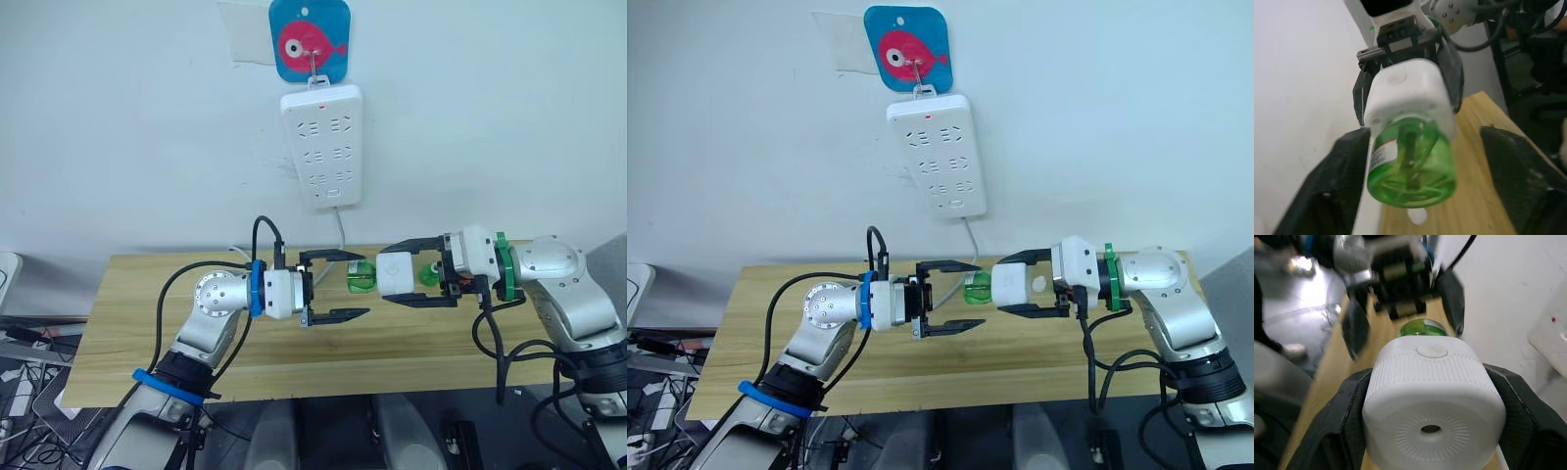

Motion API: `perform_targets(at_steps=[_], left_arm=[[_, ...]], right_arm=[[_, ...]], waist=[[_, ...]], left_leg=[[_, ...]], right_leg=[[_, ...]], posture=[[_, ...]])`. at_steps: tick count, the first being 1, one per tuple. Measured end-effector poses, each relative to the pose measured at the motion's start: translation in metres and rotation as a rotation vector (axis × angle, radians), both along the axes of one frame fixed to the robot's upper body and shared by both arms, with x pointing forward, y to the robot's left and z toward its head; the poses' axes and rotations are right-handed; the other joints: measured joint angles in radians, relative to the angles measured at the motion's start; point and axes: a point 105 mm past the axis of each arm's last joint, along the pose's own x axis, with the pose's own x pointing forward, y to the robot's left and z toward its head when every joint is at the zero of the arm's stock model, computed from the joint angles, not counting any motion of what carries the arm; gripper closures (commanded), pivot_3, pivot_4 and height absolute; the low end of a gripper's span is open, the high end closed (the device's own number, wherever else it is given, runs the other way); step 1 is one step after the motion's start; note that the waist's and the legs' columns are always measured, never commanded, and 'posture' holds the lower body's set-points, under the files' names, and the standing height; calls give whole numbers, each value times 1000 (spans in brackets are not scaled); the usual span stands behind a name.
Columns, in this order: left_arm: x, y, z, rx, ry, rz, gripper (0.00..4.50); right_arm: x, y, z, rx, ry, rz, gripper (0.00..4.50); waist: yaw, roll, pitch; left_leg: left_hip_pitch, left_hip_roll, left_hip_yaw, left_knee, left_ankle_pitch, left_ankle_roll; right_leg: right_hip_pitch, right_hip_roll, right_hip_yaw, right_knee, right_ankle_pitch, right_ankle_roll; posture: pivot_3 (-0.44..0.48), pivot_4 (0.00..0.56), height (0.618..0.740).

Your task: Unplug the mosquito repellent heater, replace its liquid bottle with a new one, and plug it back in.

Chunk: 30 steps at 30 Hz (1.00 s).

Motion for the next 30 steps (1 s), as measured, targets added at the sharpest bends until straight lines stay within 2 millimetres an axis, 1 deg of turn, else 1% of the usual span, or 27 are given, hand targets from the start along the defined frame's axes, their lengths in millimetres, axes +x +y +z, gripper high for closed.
perform_targets(at_steps=[3,5,6,9,11,13,15,17,22,30], left_arm=[[6,8,3,115,184,55,0],[12,11,3,198,303,94,0],[12,12,3,258,377,95,0],[9,7,8,344,512,60,0],[10,2,8,409,576,57,0],[14,1,10,456,627,65,0],[19,0,10,492,651,75,0],[23,0,6,540,656,85,0],[22,5,-14,678,661,81,0],[24,1,-20,696,644,91,0]], right_arm=[[10,-14,-21,-114,-180,10,1521],[11,-15,-30,-186,-298,71,1521],[12,-12,-30,-213,-376,120,1521],[11,-1,-24,-229,-544,229,1521],[10,6,-21,-224,-614,280,1521],[9,12,-24,-231,-653,328,1521],[6,16,-25,-227,-676,364,1521],[5,20,-25,-221,-698,392,1521],[6,28,-23,-218,-737,424,1521],[2,35,-30,-208,-749,450,1521]], waist=[[0,0,0],[-1,0,0],[-3,0,0],[-3,0,0],[-3,0,0],[-2,0,0],[-2,0,0],[-3,0,0],[-3,0,0],[-3,0,0]], left_leg=[[1,0,0,0,0,0],[1,0,1,0,0,-1],[1,0,1,0,1,-1],[3,1,1,0,1,-2],[3,1,1,0,1,-2],[4,1,1,0,2,-4],[4,1,1,0,2,-4],[4,1,2,0,2,-4],[4,1,2,-1,3,-5],[4,0,3,0,3,-5]], right_leg=[[0,0,0,0,0,0],[0,0,1,0,0,0],[0,0,1,1,0,0],[1,1,1,0,0,0],[1,2,1,0,0,0],[2,2,1,0,0,0],[2,1,2,0,0,0],[2,1,2,0,0,0],[1,1,2,0,0,0],[2,0,3,1,0,0]], posture=[[-109,223,740],[-107,221,740],[-107,221,740],[-108,218,740],[-107,213,740],[-108,210,740],[-108,208,740],[-108,208,740],[-115,203,740],[-122,199,740]])
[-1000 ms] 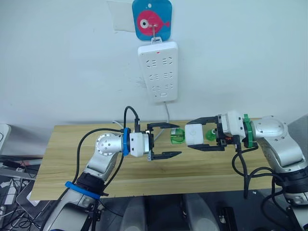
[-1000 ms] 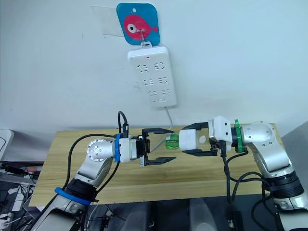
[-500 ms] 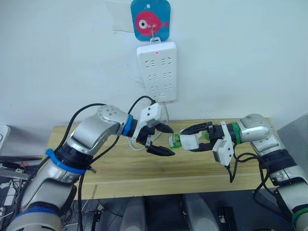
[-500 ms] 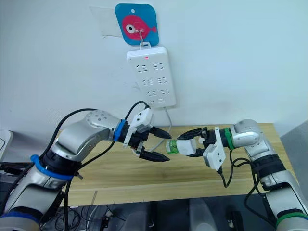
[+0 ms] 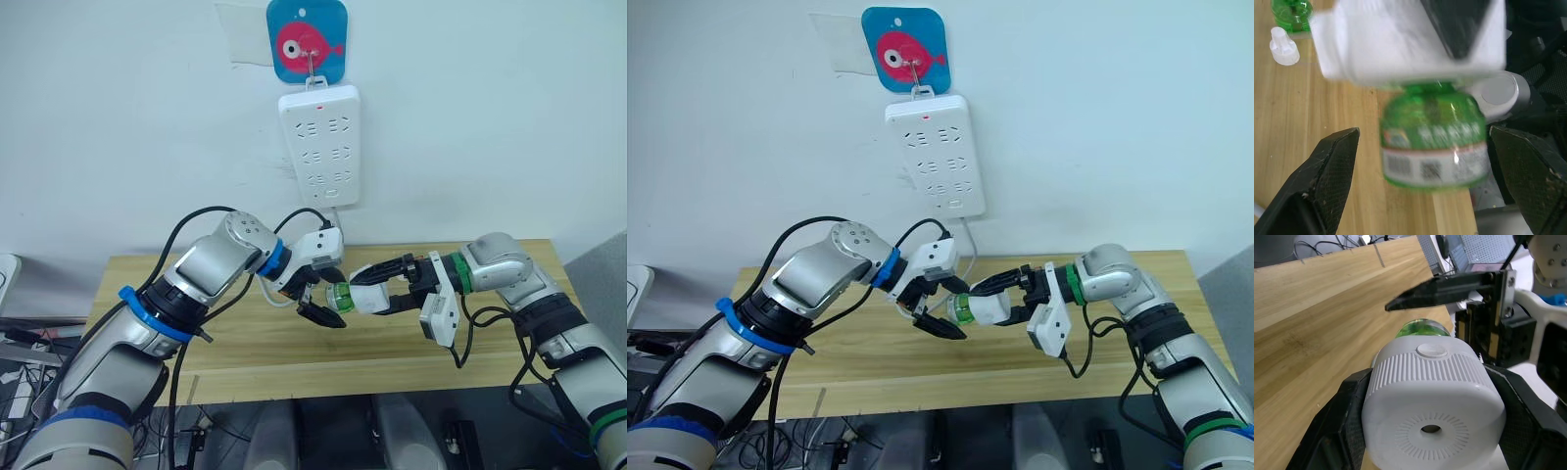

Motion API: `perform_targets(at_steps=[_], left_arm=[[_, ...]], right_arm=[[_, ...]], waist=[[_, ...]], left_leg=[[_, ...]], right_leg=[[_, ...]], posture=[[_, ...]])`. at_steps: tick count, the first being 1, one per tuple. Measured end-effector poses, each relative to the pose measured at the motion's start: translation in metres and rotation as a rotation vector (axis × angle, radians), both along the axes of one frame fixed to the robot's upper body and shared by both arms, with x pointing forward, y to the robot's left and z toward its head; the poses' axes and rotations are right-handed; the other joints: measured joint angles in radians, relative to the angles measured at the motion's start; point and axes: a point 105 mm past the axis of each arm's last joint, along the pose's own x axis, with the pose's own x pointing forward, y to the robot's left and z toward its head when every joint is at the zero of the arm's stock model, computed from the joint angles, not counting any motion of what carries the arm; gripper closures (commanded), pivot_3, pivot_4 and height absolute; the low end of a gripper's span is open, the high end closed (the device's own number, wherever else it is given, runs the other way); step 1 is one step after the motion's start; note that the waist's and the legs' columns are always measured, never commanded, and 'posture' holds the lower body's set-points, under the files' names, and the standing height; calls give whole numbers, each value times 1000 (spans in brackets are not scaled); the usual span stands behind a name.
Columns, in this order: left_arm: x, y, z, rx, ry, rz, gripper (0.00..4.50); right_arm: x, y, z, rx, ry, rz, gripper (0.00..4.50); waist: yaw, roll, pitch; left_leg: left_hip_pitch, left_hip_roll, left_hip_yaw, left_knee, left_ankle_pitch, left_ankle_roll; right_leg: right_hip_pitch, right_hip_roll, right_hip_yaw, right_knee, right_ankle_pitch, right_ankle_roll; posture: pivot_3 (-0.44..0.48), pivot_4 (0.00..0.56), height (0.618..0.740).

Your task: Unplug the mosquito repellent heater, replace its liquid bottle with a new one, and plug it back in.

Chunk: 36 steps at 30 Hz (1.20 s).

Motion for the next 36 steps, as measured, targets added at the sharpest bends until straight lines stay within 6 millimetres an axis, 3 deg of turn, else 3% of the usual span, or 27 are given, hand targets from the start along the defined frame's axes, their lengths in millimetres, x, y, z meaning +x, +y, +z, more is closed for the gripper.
perform_targets(at_steps=[3,4,6,11,12,21,25,27,32,36], left_arm=[[1,1,-1,7,1,3,0],[1,1,-1,11,0,4,188],[1,2,-1,16,-1,-2,583],[-1,3,-2,22,1,-16,2170],[-1,3,-3,22,3,-17,2254],[-2,1,-5,21,6,-23,2253],[-3,0,-8,20,0,-28,2253],[-3,0,-9,20,-16,-33,2253],[1,7,-14,-46,-67,-9,2253],[-2,8,-8,-217,-189,-23,2253]], right_arm=[[0,1,-2,-11,-10,1,1521],[0,1,-2,-10,-10,2,1521],[1,2,-2,-9,-13,2,1521],[2,3,-1,-11,-22,0,1521],[2,4,-1,-12,-22,1,1521],[0,2,-2,-26,-23,3,1521],[-2,1,0,-18,-7,3,126],[-2,-3,2,-22,-7,-13,59],[0,-35,-3,29,126,-202,59],[0,-76,-6,191,427,-551,59]], waist=[[-1,0,0],[-1,0,0],[-1,0,0],[-1,0,0],[-1,0,0],[-3,0,0],[-3,0,0],[-3,0,0],[-2,0,0],[4,0,0]], left_leg=[[0,0,0,0,0,0],[0,0,0,0,0,0],[0,0,0,0,0,0],[0,0,0,0,0,0],[0,0,0,0,0,0],[0,0,0,0,0,0],[0,0,0,0,0,0],[0,0,0,0,0,0],[0,0,1,0,0,0],[0,0,0,0,0,0]], right_leg=[[0,0,0,0,0,0],[0,0,0,0,0,0],[0,0,0,0,0,0],[0,0,0,0,0,0],[0,0,0,0,0,0],[0,0,0,0,0,0],[0,0,0,0,0,0],[0,-1,0,0,0,0],[0,-2,1,0,0,0],[1,-6,0,0,0,0]], posture=[[-123,195,740],[-124,196,740],[-126,197,740],[-129,196,740],[-131,196,740],[-146,195,740],[-151,196,740],[-149,200,740],[-170,218,740],[-195,237,740]])
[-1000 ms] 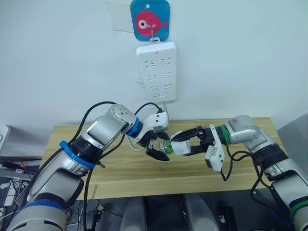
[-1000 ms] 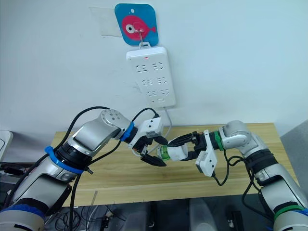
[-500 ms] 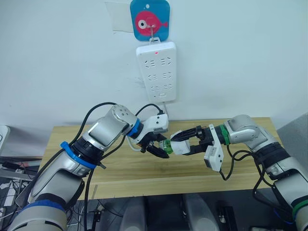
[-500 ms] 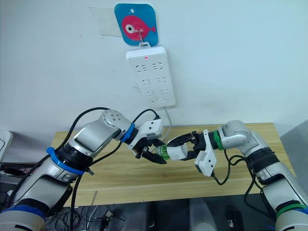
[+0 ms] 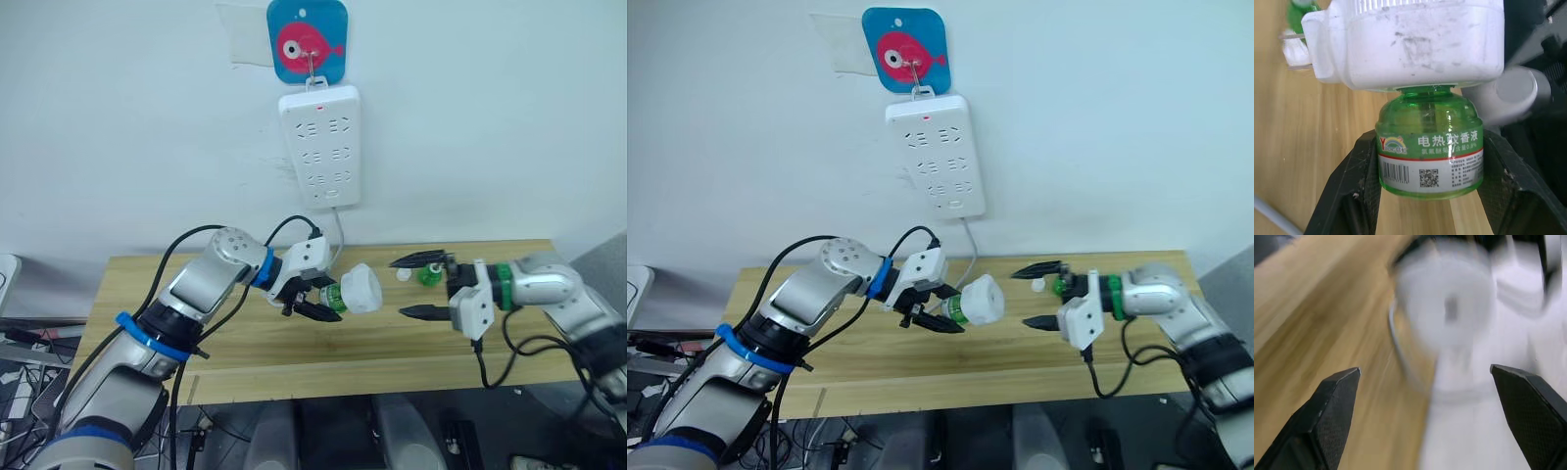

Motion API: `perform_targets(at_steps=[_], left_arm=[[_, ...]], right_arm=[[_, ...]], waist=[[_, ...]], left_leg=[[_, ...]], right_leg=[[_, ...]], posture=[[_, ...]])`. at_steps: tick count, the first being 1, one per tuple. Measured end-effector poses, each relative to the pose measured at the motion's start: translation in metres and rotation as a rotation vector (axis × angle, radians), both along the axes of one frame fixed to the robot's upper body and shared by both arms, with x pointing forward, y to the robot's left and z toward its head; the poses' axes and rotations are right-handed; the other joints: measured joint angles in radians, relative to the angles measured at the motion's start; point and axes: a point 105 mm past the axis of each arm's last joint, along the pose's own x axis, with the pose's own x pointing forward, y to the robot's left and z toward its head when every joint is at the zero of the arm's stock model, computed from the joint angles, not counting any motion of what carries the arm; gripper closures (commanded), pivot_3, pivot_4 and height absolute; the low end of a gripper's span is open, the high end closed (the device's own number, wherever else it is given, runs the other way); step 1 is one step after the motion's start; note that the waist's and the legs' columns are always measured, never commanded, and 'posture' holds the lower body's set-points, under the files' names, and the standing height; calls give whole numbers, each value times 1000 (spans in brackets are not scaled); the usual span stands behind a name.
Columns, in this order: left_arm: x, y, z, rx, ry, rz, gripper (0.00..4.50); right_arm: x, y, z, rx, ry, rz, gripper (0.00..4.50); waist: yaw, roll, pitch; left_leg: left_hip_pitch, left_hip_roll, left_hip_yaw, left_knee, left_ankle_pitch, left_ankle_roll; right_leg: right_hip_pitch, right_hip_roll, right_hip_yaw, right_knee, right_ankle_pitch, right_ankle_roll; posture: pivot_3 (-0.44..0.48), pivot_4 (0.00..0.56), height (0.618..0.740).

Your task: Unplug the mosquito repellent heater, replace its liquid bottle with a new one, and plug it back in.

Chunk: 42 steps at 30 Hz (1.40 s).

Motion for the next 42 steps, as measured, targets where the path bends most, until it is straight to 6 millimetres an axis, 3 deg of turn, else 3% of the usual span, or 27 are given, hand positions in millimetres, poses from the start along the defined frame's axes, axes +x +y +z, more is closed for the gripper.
perform_targets(at_steps=[3,6,11,16,22,27,32,42], left_arm=[[-4,-14,9,-200,-58,57,2253],[-8,-30,13,-379,-142,130,2253],[7,-26,18,-522,-295,320,2253],[14,-23,20,-553,-387,404,2253],[17,-33,25,-575,-428,405,2253],[14,-41,22,-573,-415,385,2253],[11,-45,23,-593,-410,394,2253],[7,-47,21,-603,-382,415,2253]], right_arm=[[-9,-7,12,363,308,-288,59],[-29,11,26,694,620,-453,59],[-46,40,42,957,815,-535,59],[-40,43,44,1019,818,-613,59],[-27,50,53,1061,775,-621,59],[-26,72,53,1047,801,-577,59],[-17,81,59,1068,766,-568,59],[-12,82,57,1099,735,-583,59]], waist=[[-2,0,0],[-8,-1,-1],[-12,-2,-1],[-11,-2,-1],[-15,-2,-1],[-25,-2,-1],[-29,-2,-1],[-30,-2,-2]], left_leg=[[0,0,-1,2,-1,1],[0,0,-2,4,-2,4],[0,-1,-4,4,-3,5],[-1,-2,-3,4,-3,5],[-1,-1,-3,3,-3,5],[-1,0,-4,3,-3,5],[-1,0,-3,2,-3,5],[-1,0,-3,0,-3,5]], right_leg=[[1,-2,1,2,0,0],[3,-1,1,4,0,0],[3,6,1,6,0,0],[2,5,-1,2,0,0],[2,6,-1,2,0,0],[2,7,-2,1,0,0],[2,7,-1,1,0,0],[2,7,-1,-1,0,0]], posture=[[-221,249,740],[-240,257,740],[-254,263,740],[-259,261,740],[-248,256,740],[-248,253,740],[-243,248,740],[-233,234,740]])
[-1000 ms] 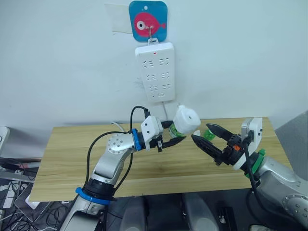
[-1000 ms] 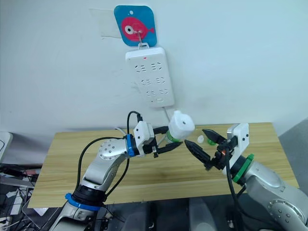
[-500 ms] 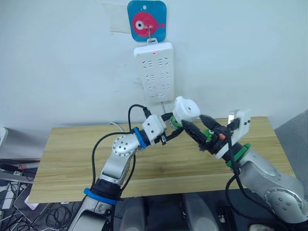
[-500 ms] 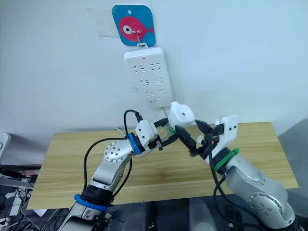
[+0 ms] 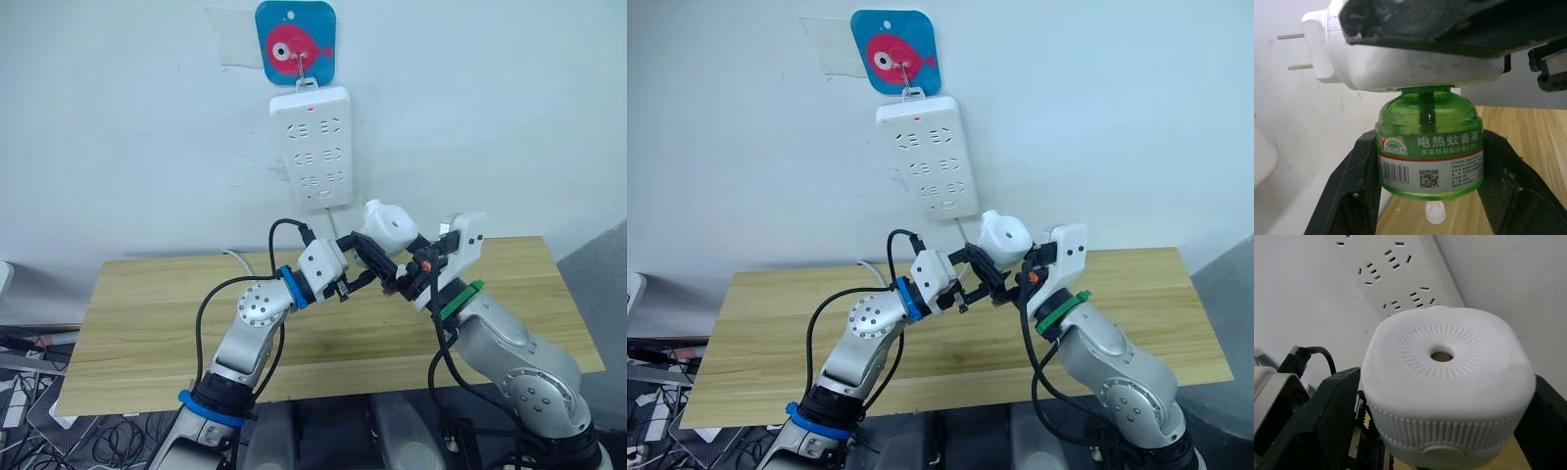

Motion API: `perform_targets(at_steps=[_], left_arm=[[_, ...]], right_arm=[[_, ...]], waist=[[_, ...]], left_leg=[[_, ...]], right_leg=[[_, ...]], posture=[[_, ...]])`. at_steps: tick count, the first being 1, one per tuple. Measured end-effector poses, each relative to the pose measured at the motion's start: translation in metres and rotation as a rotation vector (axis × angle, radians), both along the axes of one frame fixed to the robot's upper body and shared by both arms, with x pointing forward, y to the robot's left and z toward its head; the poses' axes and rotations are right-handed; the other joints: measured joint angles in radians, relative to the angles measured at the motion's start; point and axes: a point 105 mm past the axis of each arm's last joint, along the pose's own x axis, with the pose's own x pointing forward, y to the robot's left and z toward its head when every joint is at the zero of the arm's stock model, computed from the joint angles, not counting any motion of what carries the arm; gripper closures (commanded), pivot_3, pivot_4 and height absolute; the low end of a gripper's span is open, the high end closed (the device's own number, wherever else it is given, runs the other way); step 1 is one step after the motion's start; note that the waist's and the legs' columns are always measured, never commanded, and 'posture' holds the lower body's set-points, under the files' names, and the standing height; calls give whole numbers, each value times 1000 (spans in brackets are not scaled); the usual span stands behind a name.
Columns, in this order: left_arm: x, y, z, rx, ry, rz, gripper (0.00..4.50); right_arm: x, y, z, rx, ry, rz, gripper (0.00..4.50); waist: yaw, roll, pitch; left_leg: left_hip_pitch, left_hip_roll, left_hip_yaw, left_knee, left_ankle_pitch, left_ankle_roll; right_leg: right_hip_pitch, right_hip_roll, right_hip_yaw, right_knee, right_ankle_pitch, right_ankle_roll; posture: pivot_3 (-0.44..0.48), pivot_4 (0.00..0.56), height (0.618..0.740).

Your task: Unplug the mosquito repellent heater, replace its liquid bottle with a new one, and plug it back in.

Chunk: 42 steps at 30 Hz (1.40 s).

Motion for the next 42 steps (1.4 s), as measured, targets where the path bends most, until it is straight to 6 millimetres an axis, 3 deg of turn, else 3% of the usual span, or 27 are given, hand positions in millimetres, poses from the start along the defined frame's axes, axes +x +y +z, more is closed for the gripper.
perform_targets(at_steps=[3,5,6,14,18,21,28,31,36,42], left_arm=[[1,1,-1,-8,8,11,2253],[0,1,-1,-16,10,13,2253],[0,1,0,-18,11,14,2253],[-2,1,-2,-28,27,22,2253],[-2,3,-5,-40,65,28,934],[1,17,-7,-38,85,66,11],[22,97,6,-6,62,314,0],[25,121,17,-12,70,354,0],[35,118,52,9,13,253,0],[57,105,53,64,64,125,0]], right_arm=[[0,1,0,12,-3,0,654],[1,-1,0,18,-4,-12,1393],[1,-1,0,20,-6,-15,1524],[1,0,-1,37,-12,-9,1518],[6,-2,-6,3,-14,-22,1518],[11,-6,-9,-67,-36,-47,1518],[15,-16,-19,-226,-72,-43,1518],[13,-15,-20,-236,-70,-11,1518],[12,-6,-17,-223,-75,38,1518],[17,2,-6,-208,-106,54,1518]], waist=[[-1,0,0],[0,0,-1],[-1,0,-2],[-1,0,-13],[-1,0,-16],[-2,0,-17],[-3,1,-17],[0,0,-17],[10,0,-18],[6,0,-18]], left_leg=[[0,0,0,0,0,0],[0,0,0,0,0,0],[0,0,0,0,0,0],[0,0,0,-2,0,0],[0,0,0,-2,0,0],[1,0,0,-2,0,0],[1,1,0,-3,0,0],[1,1,0,-3,0,0],[1,-1,1,-3,0,0],[1,-1,1,-3,0,-1]], right_leg=[[0,0,0,0,0,0],[0,0,0,0,0,0],[0,0,0,0,0,0],[0,0,0,-1,0,0],[0,0,0,-1,0,0],[0,1,0,-1,0,0],[-1,1,0,-1,0,0],[-1,1,0,-1,0,0],[0,0,0,-1,0,0],[-1,2,-1,-1,0,0]], posture=[[-233,229,740],[-234,226,740],[-234,226,740],[-232,219,740],[-228,218,740],[-228,213,740],[-196,211,740],[-181,211,740],[-170,211,740],[-179,210,740]])
